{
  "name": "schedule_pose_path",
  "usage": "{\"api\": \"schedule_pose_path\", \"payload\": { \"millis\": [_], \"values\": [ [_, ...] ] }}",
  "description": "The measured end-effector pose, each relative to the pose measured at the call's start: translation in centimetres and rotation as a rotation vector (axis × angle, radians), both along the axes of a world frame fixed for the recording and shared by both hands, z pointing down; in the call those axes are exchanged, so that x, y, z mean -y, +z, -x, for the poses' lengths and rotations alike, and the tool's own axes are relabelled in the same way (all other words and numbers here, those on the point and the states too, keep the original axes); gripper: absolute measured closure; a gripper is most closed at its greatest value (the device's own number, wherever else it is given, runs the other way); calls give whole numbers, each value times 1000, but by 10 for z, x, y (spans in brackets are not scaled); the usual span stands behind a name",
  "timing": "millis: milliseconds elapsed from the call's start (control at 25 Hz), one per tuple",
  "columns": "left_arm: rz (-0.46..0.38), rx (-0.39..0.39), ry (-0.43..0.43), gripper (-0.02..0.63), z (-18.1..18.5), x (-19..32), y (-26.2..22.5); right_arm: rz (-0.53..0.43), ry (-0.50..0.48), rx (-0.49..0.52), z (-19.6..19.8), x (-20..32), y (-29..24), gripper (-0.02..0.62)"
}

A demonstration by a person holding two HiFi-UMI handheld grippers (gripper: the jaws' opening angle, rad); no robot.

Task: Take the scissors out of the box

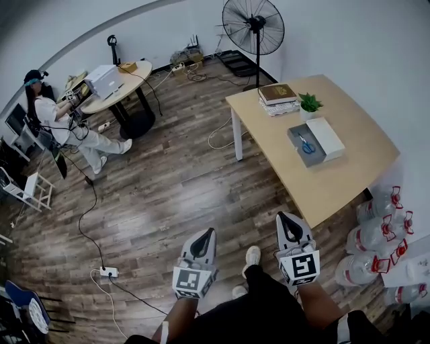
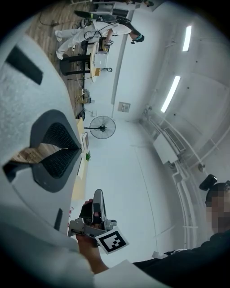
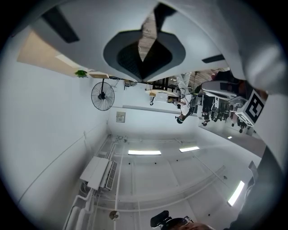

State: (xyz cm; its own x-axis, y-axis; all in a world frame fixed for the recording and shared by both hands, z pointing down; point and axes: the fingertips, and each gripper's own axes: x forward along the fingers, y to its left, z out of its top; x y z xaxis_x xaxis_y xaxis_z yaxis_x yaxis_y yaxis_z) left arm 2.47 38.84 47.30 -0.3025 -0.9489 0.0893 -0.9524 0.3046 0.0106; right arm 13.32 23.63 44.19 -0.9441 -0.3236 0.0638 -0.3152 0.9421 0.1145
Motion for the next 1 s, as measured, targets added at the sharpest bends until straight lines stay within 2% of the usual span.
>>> {"api": "schedule_pose_path", "payload": {
  "millis": [280, 440, 600, 1000],
  "values": [
    [3, -13, 19, 601, 43, 48, 8, 4, 25, 16, 42, 47, 4, 601],
    [20, 10, 23, 601, 81, 90, 3, 17, 21, 52, 72, 81, -4, 601],
    [2, 33, 34, 601, 112, 128, -14, 1, 11, 51, 100, 114, -17, 601],
    [20, -15, 27, 601, 159, 209, -5, -29, -61, 43, 153, 187, -20, 601]
  ]
}}
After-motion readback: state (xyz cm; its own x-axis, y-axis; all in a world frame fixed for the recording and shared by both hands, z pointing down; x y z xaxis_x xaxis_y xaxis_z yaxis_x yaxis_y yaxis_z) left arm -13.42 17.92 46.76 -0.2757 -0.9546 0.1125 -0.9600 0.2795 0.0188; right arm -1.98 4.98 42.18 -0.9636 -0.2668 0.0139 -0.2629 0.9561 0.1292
